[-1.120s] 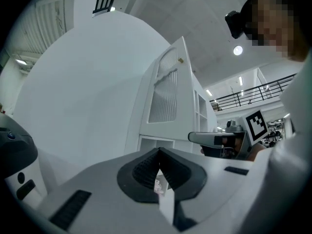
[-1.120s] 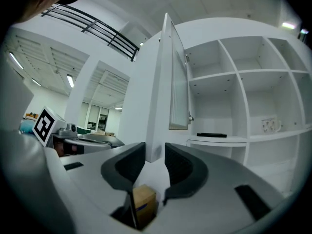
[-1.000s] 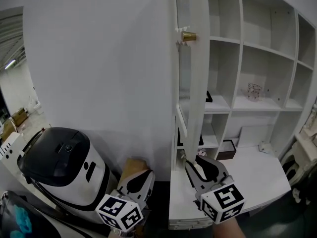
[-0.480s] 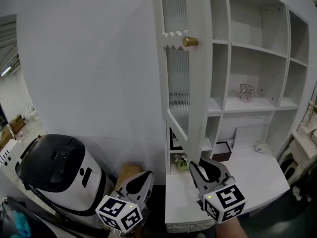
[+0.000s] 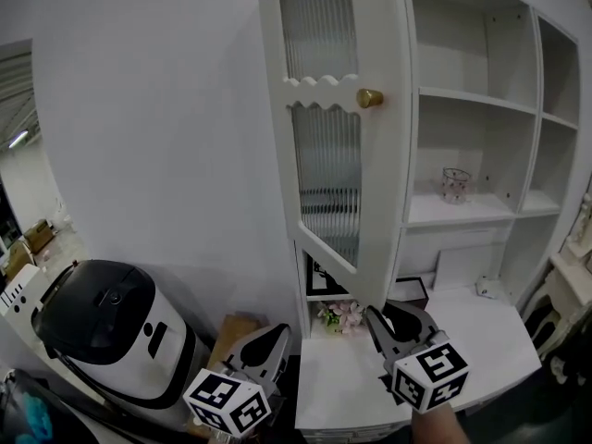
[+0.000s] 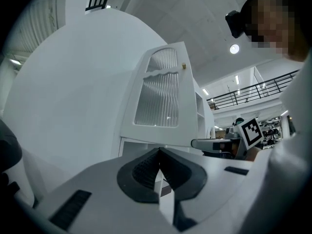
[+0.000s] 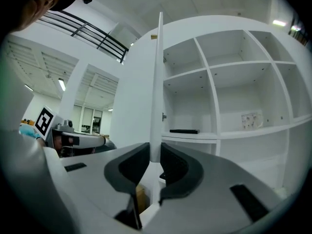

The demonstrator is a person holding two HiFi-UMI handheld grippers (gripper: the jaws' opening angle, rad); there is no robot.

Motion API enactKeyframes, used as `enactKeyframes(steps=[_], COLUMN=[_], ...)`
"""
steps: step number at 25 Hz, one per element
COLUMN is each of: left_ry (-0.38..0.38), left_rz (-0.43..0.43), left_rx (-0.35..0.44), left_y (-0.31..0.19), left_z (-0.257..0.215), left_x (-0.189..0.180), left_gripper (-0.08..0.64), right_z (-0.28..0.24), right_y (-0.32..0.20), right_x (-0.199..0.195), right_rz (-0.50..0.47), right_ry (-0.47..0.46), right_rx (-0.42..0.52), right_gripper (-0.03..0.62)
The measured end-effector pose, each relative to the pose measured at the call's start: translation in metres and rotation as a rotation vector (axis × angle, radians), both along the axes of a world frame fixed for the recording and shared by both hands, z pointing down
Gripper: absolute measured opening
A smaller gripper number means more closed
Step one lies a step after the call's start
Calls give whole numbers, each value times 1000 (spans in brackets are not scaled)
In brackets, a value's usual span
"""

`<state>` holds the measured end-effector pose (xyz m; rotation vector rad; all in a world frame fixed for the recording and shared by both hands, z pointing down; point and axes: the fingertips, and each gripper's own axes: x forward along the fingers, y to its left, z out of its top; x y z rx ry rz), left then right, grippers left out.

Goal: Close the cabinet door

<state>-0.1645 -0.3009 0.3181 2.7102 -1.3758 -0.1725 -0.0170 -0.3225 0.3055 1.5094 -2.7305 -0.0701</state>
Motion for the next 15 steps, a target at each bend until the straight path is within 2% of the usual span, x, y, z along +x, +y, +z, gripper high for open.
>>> enactKeyframes(steps=[15], left_ry=[-19], left_rz=[-23], left_rx=[-46], left_y=[-26], left_z=[14], left_x=[48], left_gripper=[6], right_z=[1], right_y=[-54], right_x=[63], right_rz=[-5], right_ry=[-69], right_rx=[-20], right_gripper=[75])
